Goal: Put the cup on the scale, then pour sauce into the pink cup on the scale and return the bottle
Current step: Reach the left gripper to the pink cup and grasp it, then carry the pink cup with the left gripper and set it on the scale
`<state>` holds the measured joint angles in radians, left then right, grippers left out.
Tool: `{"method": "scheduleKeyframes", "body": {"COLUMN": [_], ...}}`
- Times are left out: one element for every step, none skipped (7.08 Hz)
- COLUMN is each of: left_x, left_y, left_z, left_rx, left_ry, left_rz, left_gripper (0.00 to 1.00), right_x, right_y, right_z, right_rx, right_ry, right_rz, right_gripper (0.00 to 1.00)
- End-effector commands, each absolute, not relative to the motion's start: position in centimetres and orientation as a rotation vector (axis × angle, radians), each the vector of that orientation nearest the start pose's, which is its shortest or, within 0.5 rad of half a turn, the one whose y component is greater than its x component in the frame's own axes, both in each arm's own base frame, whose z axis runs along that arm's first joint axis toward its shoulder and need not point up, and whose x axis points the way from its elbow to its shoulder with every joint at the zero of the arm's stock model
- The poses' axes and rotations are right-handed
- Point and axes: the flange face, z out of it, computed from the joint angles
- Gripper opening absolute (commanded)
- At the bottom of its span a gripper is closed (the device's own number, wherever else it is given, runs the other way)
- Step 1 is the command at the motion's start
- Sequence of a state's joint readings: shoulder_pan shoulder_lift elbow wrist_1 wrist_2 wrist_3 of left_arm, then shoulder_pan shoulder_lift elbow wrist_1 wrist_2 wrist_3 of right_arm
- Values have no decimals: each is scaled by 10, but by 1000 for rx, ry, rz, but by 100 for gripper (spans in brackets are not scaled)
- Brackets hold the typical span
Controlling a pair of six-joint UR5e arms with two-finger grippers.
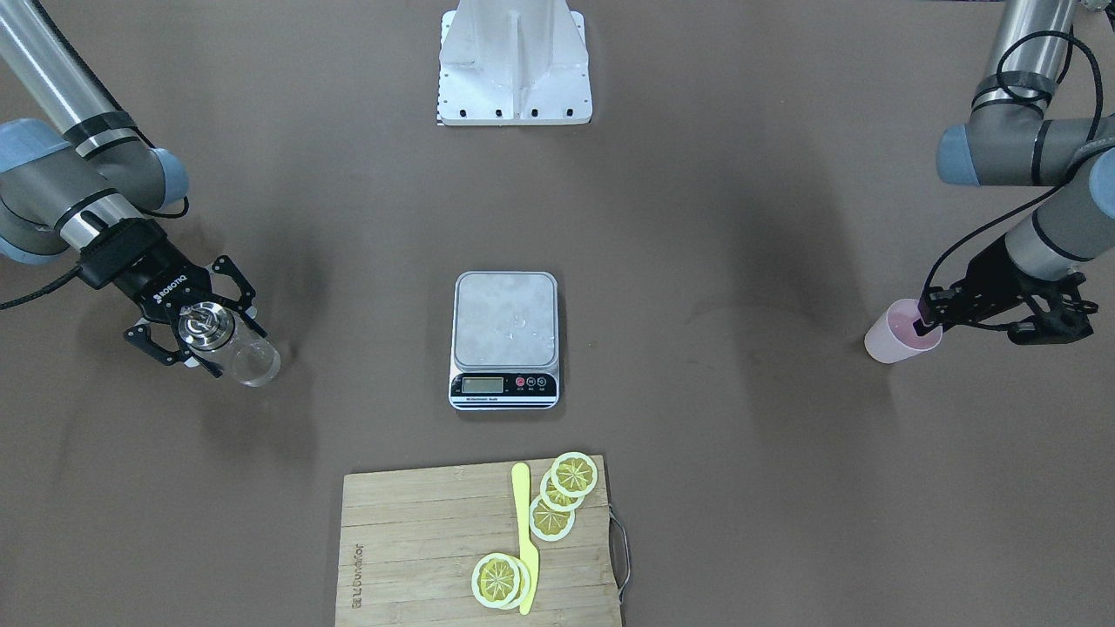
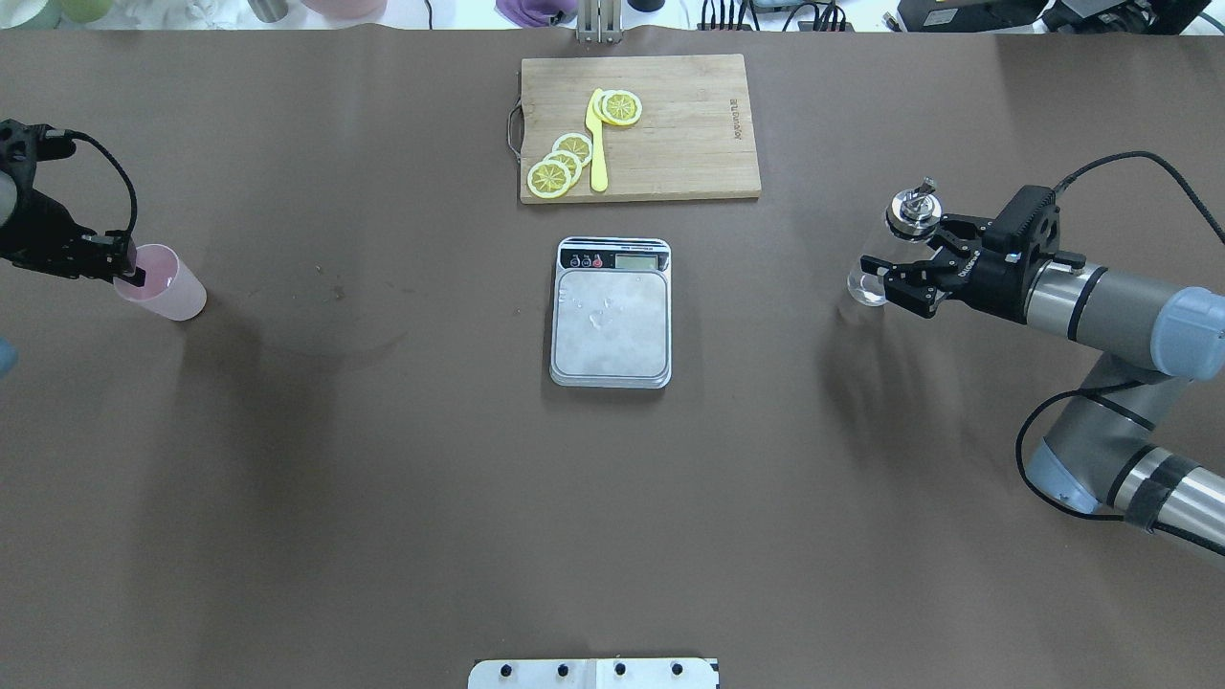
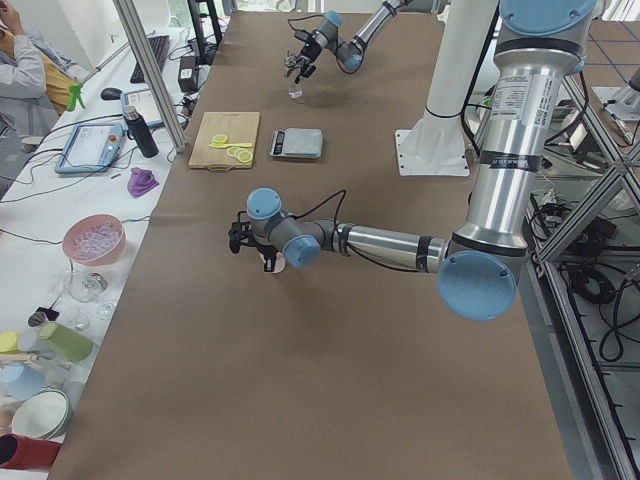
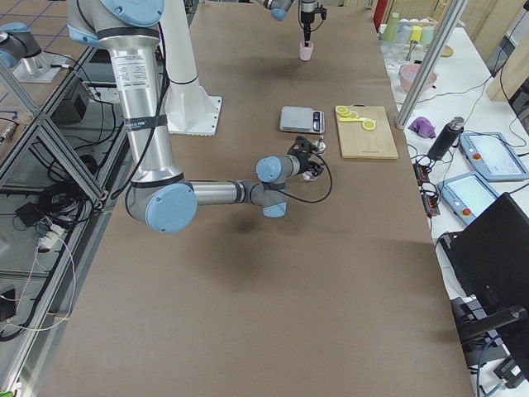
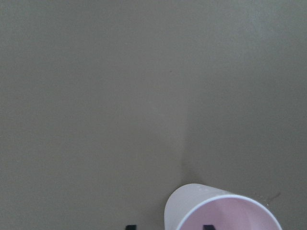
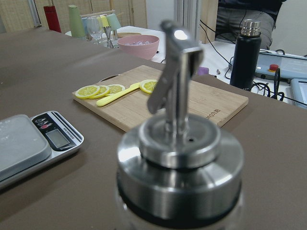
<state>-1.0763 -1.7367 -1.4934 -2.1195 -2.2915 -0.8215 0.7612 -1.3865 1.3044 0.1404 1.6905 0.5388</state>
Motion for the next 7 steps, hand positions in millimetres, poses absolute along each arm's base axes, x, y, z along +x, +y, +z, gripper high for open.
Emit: {"method": "scheduleKeyframes", "body": {"left_x": [246, 276, 313, 402, 452, 497, 529], "left_y": [-586, -591, -588, -554, -541, -529, -521], "left_z": [428, 343, 280, 222, 176, 149, 140], "left_rx": [16, -30, -16, -14, 11, -5, 33], "left_ry": [935, 912, 890, 877, 881, 887, 906], "left_rz": [-88, -80, -86, -116, -138, -129, -103], "left_gripper": [0, 0, 0, 0, 0, 0, 0], "right_x": [-303, -295, -291, -278, -267, -262, -261], "right_y": [-484, -483, -484, -482, -471, -466, -465], "right_z": [512, 519, 523, 527, 534, 538, 538], "right_rx": [1246, 1279, 1286, 1290, 1293, 1293, 1293], "right_ry": [-1050, -994, -976, -960, -936, -927, -926], "right_rz": [-321, -369, -380, -372, -391, -398, -398], "right_gripper": [0, 0, 0, 0, 0, 0, 0]}}
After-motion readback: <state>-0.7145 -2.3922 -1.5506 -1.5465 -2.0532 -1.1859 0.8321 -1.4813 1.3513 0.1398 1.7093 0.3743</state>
